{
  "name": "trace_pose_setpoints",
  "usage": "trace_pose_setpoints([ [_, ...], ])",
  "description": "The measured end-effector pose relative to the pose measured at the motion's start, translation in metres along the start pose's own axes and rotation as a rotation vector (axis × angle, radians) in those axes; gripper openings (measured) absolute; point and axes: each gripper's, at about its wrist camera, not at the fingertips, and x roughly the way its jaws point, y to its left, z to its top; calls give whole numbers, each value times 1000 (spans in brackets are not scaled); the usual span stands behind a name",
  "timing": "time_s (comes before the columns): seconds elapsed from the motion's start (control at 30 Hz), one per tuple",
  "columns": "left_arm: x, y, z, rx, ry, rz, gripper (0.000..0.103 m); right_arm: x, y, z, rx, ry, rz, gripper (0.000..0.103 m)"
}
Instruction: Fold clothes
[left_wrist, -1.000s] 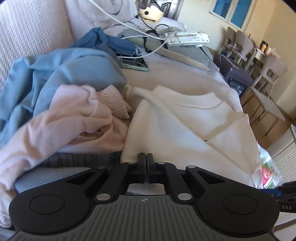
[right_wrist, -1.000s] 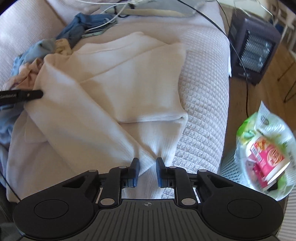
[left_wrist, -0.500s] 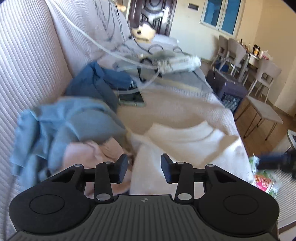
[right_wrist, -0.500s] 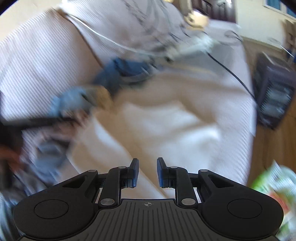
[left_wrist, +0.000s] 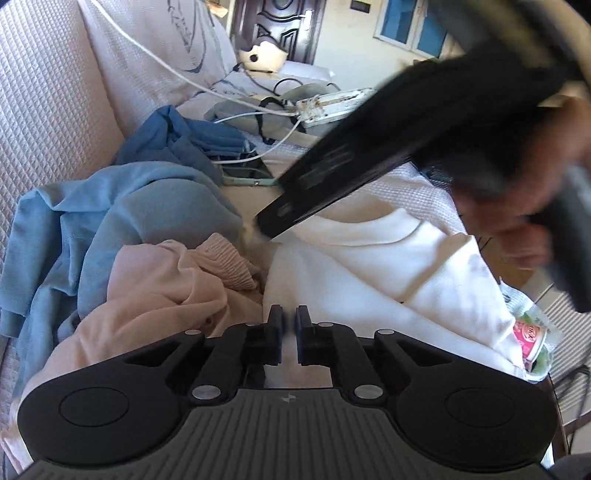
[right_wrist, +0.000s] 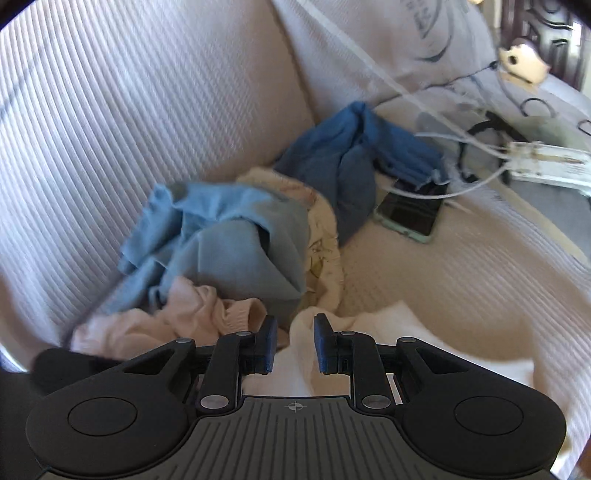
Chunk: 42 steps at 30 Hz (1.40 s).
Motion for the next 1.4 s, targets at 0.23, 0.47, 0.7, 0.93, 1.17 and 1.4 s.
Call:
trace_pose_setpoints([
  [0.23, -5, 5, -6, 18, -33, -67, 4, 42, -7, 3, 40, 125, -16, 23],
  [0.47, -3, 3, -22, 72, -17, -2, 4, 40, -50, -2, 343, 23, 184, 12],
  [0.7, 3, -1, -35, 138, -8, 43, 4, 72, -81, -23, 577, 1, 267, 12],
  [0.93, -7, 0, -32, 112, 13, 60, 10, 36, -86, 4, 501, -138, 58, 17],
  [1.17, -33, -7, -10, 23, -62, 32, 9, -22, -45, -9, 236, -149, 99, 17],
  [1.4, -6, -26, -23, 73, 27, -15, 10, 11, -7, -17, 134, -99, 74, 11],
])
